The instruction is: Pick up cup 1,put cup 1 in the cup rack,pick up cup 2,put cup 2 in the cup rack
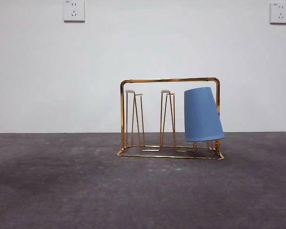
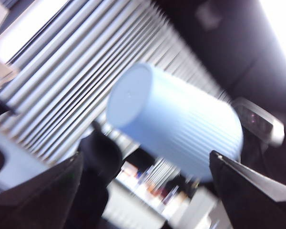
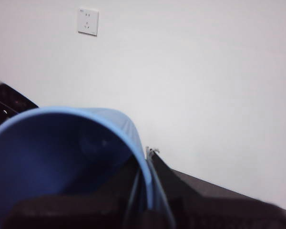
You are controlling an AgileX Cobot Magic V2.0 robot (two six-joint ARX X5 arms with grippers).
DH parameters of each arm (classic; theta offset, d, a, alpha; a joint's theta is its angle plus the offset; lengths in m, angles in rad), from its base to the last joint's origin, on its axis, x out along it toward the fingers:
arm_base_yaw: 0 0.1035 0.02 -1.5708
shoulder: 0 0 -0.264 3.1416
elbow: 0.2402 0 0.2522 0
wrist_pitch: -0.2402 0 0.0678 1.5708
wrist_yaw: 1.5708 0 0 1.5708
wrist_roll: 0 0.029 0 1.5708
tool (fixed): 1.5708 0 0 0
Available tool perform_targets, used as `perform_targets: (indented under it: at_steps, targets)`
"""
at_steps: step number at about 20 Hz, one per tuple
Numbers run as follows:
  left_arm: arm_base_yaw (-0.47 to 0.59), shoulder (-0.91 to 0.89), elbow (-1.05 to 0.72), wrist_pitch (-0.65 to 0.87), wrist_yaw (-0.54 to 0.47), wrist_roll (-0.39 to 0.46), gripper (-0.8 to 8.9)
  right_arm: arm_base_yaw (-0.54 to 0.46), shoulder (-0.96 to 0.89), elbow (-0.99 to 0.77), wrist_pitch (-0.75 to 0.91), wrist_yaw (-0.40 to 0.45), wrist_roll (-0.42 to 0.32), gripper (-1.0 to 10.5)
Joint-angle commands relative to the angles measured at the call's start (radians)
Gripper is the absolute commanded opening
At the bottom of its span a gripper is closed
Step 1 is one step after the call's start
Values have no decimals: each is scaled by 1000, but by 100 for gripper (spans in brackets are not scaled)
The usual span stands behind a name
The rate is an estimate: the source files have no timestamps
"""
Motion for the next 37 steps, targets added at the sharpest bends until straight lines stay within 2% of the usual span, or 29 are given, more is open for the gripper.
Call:
perform_targets:
  at_steps: [1, 5, 11, 21, 26, 27, 30, 34, 35, 37]
  targets:
    - [-21, 46, -2, 83, -48, -103, 450, 0, -2, -50, 43, 4, -14, -12]
    - [-26, 63, -2, 95, -97, -106, 451, 0, 2, -134, 101, -15, -40, -12]
    - [-22, 63, -2, 95, -113, -106, 453, 0, 7, -222, 164, -92, -40, -12]
    - [-22, 63, -2, 96, -124, -105, 448, 0, 97, -239, 189, -135, -66, -12]
    - [-21, 63, -2, 95, -119, -105, 433, 0, 115, -239, 187, -126, -67, -12]
    - [-21, 63, -2, 93, -119, -105, 398, 0, 115, -239, 189, -126, -66, -12]
    - [-14, 63, -2, 95, -120, -102, 206, 0, 115, -239, 170, -99, -67, -12]
    - [-5, 63, -2, 95, -119, -95, 46, 0, 115, -239, 92, -96, -64, 11]
    - [-3, 63, -2, 94, -118, -76, -4, 0, 114, -239, 79, -96, -62, 46]
    - [6, 63, -2, 91, -111, -57, -7, 0, 113, -238, 62, -96, -58, 200]
